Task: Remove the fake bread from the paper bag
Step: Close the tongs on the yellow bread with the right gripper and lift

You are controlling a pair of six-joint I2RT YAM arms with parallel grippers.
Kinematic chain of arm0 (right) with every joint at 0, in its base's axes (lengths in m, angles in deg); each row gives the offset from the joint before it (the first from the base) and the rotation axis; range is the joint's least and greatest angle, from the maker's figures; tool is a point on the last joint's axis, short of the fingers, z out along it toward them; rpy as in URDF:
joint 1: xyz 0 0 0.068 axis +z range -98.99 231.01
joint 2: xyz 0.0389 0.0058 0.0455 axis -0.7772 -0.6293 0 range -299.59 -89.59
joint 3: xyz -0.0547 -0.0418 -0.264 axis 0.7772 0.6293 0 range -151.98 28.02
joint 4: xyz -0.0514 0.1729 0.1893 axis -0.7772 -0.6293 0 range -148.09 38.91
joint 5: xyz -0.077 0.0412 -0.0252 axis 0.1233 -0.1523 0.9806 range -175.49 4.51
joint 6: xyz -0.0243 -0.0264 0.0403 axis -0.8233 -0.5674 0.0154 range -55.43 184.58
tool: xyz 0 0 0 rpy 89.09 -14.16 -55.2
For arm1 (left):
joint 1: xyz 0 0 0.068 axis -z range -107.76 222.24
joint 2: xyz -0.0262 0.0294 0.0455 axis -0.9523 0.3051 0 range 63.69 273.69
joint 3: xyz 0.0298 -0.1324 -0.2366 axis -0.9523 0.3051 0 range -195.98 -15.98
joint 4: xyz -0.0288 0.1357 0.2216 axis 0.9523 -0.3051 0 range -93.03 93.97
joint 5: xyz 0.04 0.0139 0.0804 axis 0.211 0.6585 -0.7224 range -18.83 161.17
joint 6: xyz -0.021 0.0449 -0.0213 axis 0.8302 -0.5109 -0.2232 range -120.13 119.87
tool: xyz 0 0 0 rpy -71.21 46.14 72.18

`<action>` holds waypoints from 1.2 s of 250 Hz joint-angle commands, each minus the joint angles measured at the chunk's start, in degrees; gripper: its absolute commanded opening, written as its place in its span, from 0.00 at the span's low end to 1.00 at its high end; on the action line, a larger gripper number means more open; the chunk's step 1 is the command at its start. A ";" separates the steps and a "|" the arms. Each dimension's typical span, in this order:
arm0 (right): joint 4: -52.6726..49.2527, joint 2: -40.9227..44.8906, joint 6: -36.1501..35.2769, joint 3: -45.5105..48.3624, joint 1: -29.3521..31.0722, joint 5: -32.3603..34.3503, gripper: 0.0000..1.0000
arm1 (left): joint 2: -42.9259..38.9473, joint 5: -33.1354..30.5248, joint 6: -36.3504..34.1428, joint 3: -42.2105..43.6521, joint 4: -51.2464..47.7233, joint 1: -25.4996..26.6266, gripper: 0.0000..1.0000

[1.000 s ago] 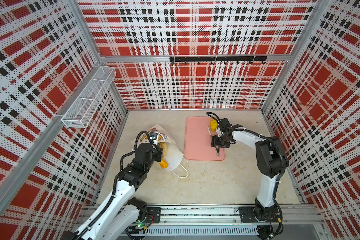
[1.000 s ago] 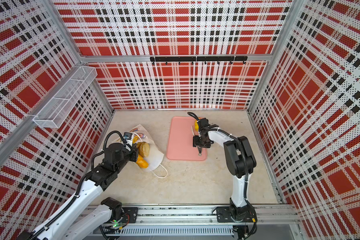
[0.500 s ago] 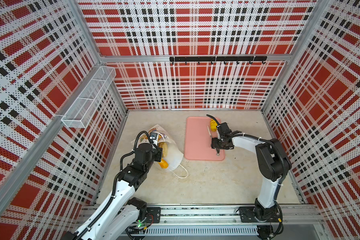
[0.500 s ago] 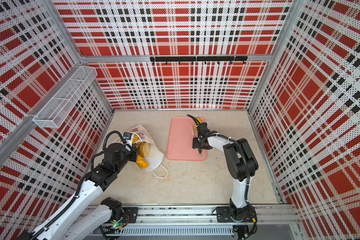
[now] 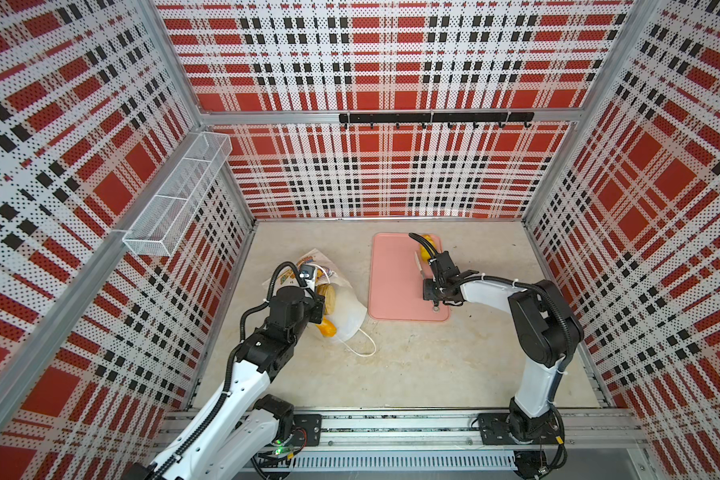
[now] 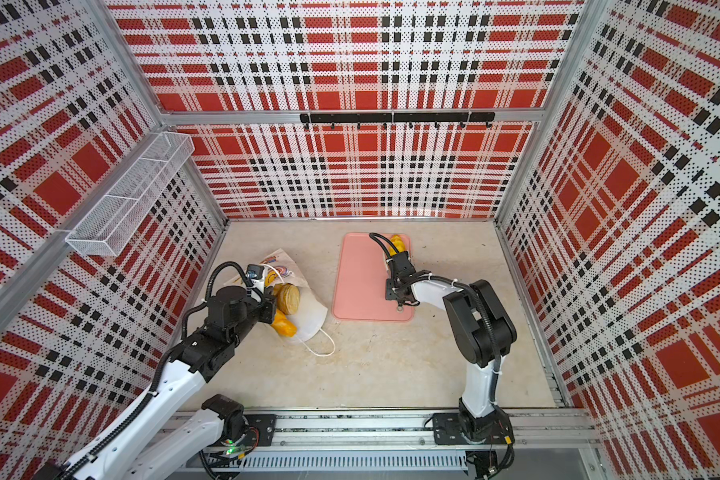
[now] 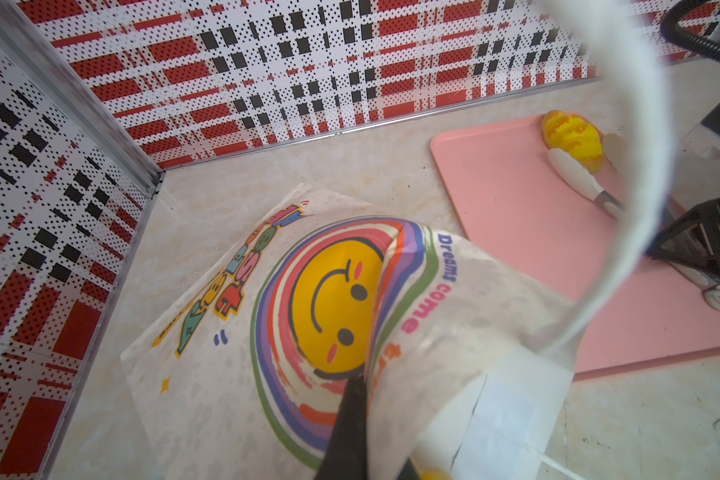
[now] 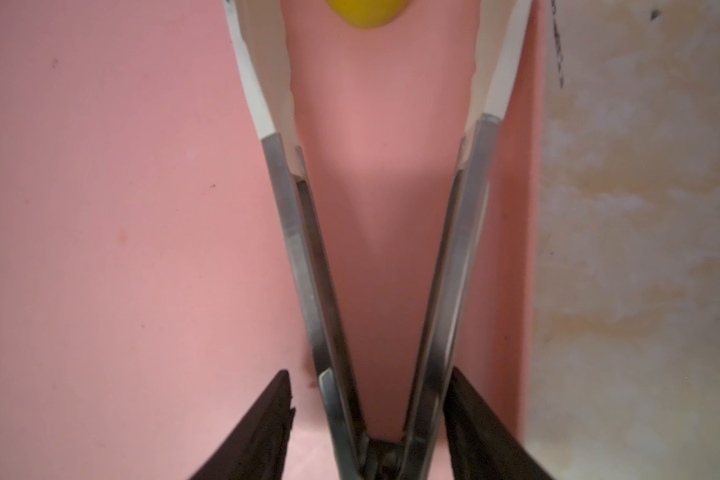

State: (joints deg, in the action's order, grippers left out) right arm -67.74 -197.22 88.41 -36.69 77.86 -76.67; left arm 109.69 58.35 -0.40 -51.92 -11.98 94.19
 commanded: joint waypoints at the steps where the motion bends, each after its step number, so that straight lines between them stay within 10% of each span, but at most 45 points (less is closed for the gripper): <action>1: 2.82 -1.73 0.05 0.22 0.64 3.82 0.55 | -1.00 -0.24 0.24 -0.51 0.80 0.54 0.00; 125: -1.73 0.37 0.10 -0.82 2.19 5.30 0.31 | -2.28 -0.83 0.23 -0.36 0.69 1.73 0.00; 300: -26.41 24.92 1.16 -2.09 2.24 -11.72 0.31 | -5.17 0.68 1.01 0.00 1.49 1.94 0.00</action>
State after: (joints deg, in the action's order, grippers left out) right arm -91.80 -176.17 88.45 -37.15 79.91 -84.76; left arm 105.69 58.11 -0.33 -51.92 -12.48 95.57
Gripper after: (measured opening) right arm 0.314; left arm 0.054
